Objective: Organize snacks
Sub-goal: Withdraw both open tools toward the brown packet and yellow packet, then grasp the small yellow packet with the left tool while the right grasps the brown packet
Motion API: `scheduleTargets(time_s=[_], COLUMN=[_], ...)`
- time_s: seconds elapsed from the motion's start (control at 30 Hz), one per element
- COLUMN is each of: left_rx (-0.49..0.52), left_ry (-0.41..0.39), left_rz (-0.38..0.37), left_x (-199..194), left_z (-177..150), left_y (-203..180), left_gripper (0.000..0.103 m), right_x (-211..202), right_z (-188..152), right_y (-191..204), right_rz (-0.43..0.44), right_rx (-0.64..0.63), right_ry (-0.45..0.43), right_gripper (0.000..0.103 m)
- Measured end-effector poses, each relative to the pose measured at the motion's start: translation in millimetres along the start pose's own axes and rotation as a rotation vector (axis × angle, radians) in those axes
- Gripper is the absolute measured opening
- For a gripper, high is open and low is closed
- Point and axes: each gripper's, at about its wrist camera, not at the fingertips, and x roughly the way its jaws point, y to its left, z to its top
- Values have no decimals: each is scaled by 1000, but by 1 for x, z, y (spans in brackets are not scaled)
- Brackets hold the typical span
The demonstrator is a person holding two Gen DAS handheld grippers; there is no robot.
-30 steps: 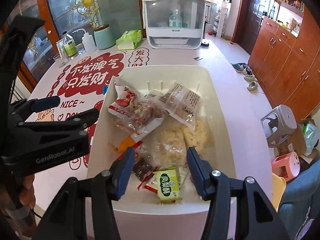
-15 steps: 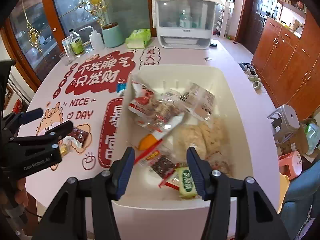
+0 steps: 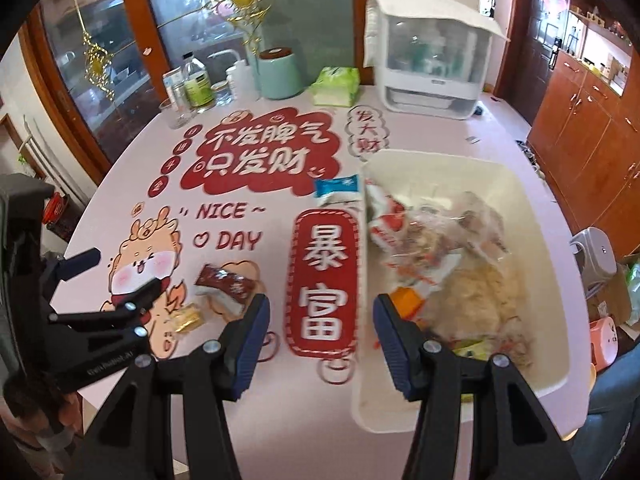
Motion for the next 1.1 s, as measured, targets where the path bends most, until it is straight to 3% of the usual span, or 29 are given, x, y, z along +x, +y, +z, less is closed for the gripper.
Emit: scheduleTargets(time_s=[0.3, 0.43, 0.67, 0.77, 0.97, 1.1], left_rx=[28, -10, -65, -62, -7, 5], left_ry=[78, 139, 210, 220, 245, 250], left_rz=[-54, -117, -217, -243, -262, -258], left_x=[41, 63, 93, 97, 104, 107], left_z=[-14, -21, -35, -38, -44, -47], left_y=[22, 37, 51, 51, 38, 29], left_gripper=[87, 87, 87, 87, 87, 87], right_x=[28, 43, 76, 92, 126, 152], right_z=[-3, -4, 5, 11, 11, 13], right_y=[29, 31, 36, 51, 87, 94], right_rz=[-11, -3, 86, 164, 187, 237], right_rx=[42, 82, 110, 4, -296, -359], right_ry=[59, 87, 120, 130, 149, 217], right_gripper=[54, 54, 54, 54, 54, 54])
